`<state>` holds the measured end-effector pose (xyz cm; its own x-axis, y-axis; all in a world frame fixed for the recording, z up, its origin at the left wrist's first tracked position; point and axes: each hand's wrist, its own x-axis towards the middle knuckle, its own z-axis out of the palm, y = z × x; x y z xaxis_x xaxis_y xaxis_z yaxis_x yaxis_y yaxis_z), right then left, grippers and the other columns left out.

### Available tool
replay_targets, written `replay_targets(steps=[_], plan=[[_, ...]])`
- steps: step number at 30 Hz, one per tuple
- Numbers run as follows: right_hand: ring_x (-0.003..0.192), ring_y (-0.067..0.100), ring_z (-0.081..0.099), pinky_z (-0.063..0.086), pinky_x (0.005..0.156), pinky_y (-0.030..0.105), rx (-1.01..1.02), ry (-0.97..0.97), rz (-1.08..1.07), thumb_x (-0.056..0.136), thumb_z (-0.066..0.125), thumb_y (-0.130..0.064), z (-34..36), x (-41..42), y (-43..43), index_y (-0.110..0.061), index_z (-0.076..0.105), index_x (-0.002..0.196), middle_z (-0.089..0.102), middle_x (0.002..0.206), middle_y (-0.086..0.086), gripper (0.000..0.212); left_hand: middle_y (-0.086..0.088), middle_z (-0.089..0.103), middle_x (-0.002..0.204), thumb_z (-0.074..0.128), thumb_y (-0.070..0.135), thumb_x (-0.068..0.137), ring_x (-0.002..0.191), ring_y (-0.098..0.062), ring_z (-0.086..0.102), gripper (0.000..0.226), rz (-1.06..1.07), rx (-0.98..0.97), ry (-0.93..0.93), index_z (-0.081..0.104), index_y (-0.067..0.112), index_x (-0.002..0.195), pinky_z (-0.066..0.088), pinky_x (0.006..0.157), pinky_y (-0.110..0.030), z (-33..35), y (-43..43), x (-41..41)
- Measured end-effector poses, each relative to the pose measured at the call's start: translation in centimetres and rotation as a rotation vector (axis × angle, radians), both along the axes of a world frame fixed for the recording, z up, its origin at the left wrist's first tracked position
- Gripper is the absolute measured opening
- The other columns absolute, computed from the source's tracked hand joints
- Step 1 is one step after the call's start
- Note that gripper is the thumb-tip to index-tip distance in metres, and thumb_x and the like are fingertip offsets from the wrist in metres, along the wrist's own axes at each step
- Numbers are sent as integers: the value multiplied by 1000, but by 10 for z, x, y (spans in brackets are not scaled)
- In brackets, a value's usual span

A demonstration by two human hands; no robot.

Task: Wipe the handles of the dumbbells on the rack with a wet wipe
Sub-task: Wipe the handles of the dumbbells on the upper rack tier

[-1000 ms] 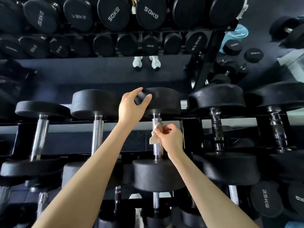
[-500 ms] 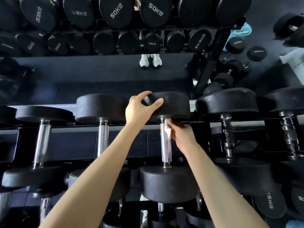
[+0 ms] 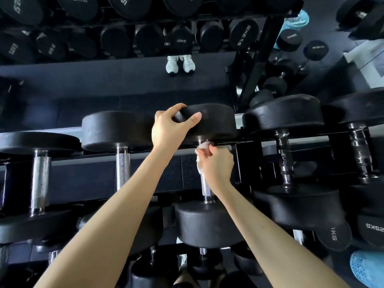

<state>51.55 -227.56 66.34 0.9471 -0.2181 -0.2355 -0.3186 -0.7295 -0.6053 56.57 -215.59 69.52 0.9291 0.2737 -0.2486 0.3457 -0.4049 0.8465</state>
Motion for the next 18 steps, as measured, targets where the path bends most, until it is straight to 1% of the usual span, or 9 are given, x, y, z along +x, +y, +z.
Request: replay_targets(steps=[3, 5, 6, 8, 9, 11, 13, 16, 18], plan=[[62, 26, 57, 39, 56, 33, 171, 68, 68, 80, 72, -32, -10, -15, -24, 4, 66, 69, 63, 65, 16, 38, -3, 62, 112, 62, 75, 55, 93, -15, 65, 63, -11, -30, 24, 63, 41, 108, 56, 78, -31, -2, 0, 3], [62, 31, 62, 44, 57, 40, 337, 183, 101, 77, 76, -26, -12, -23, -38, 10, 68, 70, 67, 67, 21, 37, -3, 62, 112, 63, 73, 55, 93, -14, 65, 61, -4, -45, 26, 64, 42, 107, 56, 77, -29, -1, -1, 3], [62, 29, 61, 44, 57, 39, 382, 265, 124, 76, 77, -25, -11, -24, -45, 12, 67, 71, 66, 67, 20, 39, -3, 62, 112, 63, 73, 55, 94, -14, 64, 60, 0, -49, 26, 64, 42, 106, 55, 78, -28, -1, -1, 3], [57, 17, 48, 34, 54, 26, 389, 444, 199, 74, 78, -28, -9, -23, -58, 13, 60, 66, 54, 60, 11, 45, -4, 62, 112, 63, 72, 54, 94, -15, 64, 59, -3, -53, 26, 64, 43, 105, 55, 77, -27, -2, 0, 3], [57, 12, 44, 31, 54, 22, 382, 529, 246, 74, 79, -29, -8, -23, -63, 8, 59, 66, 50, 59, 7, 43, -5, 62, 112, 63, 72, 54, 94, -15, 64, 59, -4, -54, 25, 64, 42, 105, 54, 76, -27, -2, 0, 3], [66, 9, 51, 39, 67, 20, 421, 652, 347, 73, 80, -26, -10, -23, -71, 4, 67, 72, 60, 67, 5, 33, -4, 62, 111, 63, 73, 54, 93, -15, 65, 58, -9, -56, 26, 64, 43, 104, 55, 77, -29, -4, 1, 3], [72, 10, 56, 43, 76, 25, 409, 674, 421, 68, 84, -23, -12, -24, -73, 2, 71, 76, 68, 75, 9, 29, -4, 62, 110, 64, 73, 55, 93, -16, 65, 57, -10, -57, 24, 64, 43, 103, 57, 80, -34, -5, 2, 4], [66, 9, 56, 42, 65, 24, 347, 591, 404, 62, 87, -24, -16, -27, -72, 3, 70, 74, 71, 75, 14, 34, -4, 62, 109, 64, 74, 56, 92, -16, 65, 56, -12, -53, 17, 64, 44, 103, 57, 81, -37, -8, 3, 4], [54, 5, 49, 37, 54, 23, 319, 495, 379, 65, 86, -24, -12, -28, -69, 4, 65, 64, 63, 58, 8, 35, -4, 62, 108, 64, 73, 57, 90, -16, 65, 55, -9, -50, 5, 65, 43, 102, 57, 80, -38, -9, 3, 4]])
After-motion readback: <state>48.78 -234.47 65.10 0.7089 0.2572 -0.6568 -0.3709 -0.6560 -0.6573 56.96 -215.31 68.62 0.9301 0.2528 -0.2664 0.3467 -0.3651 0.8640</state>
